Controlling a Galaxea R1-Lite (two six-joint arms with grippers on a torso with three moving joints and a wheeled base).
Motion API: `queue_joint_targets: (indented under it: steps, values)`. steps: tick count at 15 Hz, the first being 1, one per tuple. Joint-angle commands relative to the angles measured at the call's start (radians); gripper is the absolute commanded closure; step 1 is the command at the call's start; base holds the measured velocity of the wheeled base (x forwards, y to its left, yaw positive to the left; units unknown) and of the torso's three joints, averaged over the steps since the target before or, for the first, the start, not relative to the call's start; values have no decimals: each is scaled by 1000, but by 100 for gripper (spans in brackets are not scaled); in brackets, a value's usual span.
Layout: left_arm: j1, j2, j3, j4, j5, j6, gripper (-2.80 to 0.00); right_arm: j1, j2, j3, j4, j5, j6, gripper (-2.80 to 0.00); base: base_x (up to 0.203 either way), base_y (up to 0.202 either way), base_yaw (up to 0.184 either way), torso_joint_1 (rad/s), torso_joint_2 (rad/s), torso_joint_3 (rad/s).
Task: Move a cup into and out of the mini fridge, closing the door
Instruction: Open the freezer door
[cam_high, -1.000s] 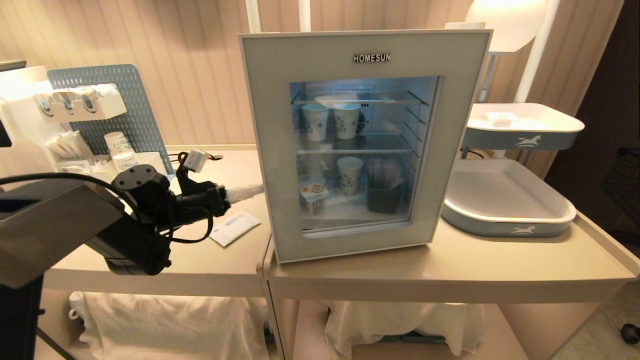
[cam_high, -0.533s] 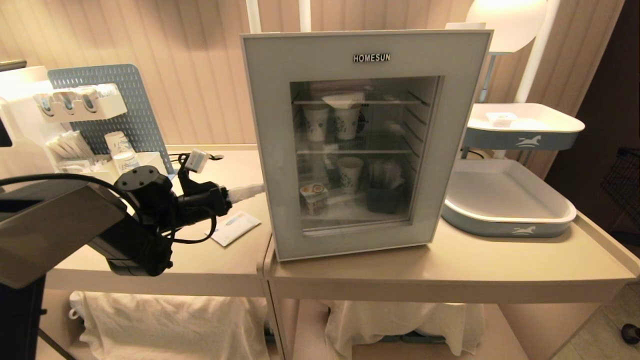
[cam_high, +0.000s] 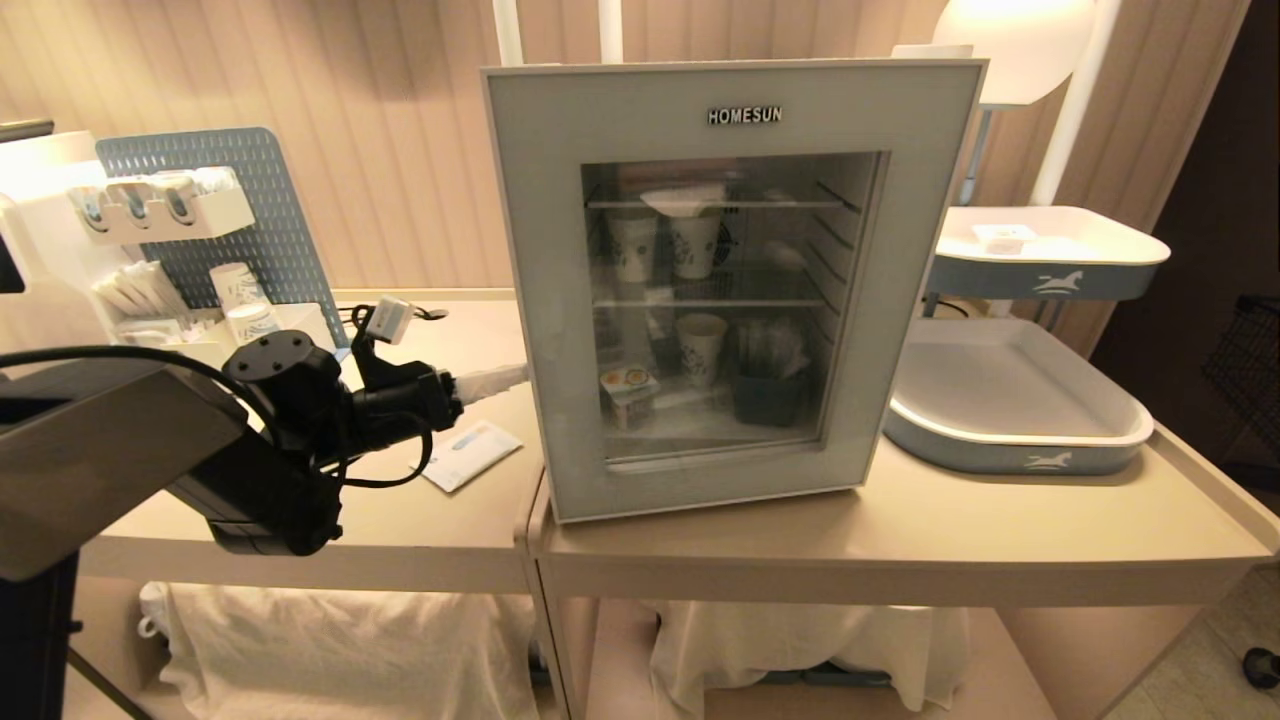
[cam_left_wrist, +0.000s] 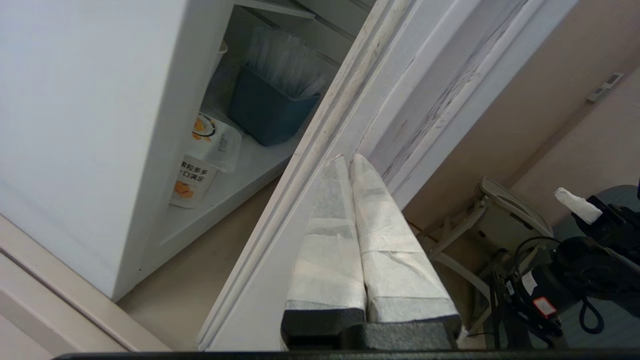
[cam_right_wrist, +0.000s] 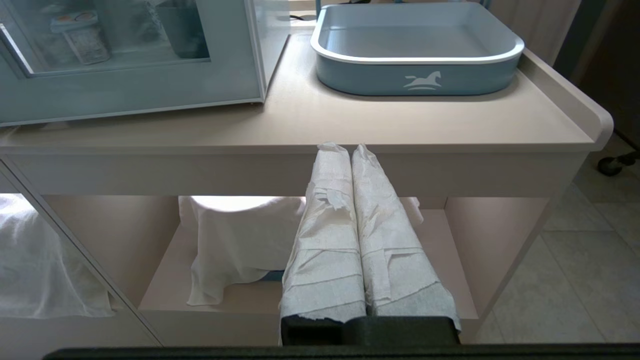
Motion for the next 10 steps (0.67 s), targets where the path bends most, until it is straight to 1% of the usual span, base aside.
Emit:
queue_joint_targets:
  steps: [1,5,8,10]
  values:
    - [-18,-22,23,-8,-11,-4,0,1,0,0,0,0,0,0,0,0,0,0,0,0]
    - [-68,-56,83,-8,-17,2,0,1,0,0,0,0,0,0,0,0,0,0,0,0]
    - [-121,-86,137,-8,-20,13,0,1,0,0,0,0,0,0,0,0,0,0,0,0]
    - [-158,-114,177,-8,-20,33,0,1,0,0,0,0,0,0,0,0,0,0,0,0]
